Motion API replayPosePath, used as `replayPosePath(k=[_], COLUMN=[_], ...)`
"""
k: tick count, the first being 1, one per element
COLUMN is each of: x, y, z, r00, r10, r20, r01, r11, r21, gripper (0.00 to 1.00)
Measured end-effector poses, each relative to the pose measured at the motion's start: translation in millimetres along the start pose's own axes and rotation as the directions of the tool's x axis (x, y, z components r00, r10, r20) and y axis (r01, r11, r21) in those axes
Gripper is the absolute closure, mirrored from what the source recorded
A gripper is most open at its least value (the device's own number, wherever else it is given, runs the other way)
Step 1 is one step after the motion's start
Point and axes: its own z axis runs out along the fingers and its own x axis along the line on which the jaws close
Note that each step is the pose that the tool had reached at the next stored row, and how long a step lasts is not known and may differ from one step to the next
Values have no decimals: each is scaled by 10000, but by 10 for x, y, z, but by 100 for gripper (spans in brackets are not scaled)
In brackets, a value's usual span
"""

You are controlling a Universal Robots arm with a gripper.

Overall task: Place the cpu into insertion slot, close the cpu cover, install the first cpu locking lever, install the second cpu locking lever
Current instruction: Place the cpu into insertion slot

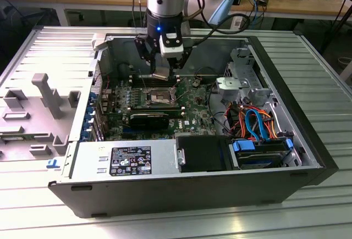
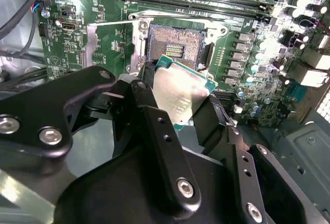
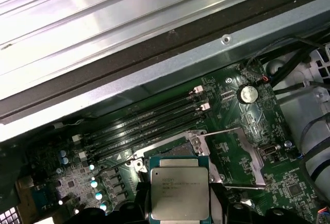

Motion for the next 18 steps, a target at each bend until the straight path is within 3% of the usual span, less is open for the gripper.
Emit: replayPosePath(k=[18], x=[-1], y=[0], z=[16], r00=[9931], r10=[1171], r20=[10], r01=[-1171], r11=[9931], r21=[-9], gripper=[45])
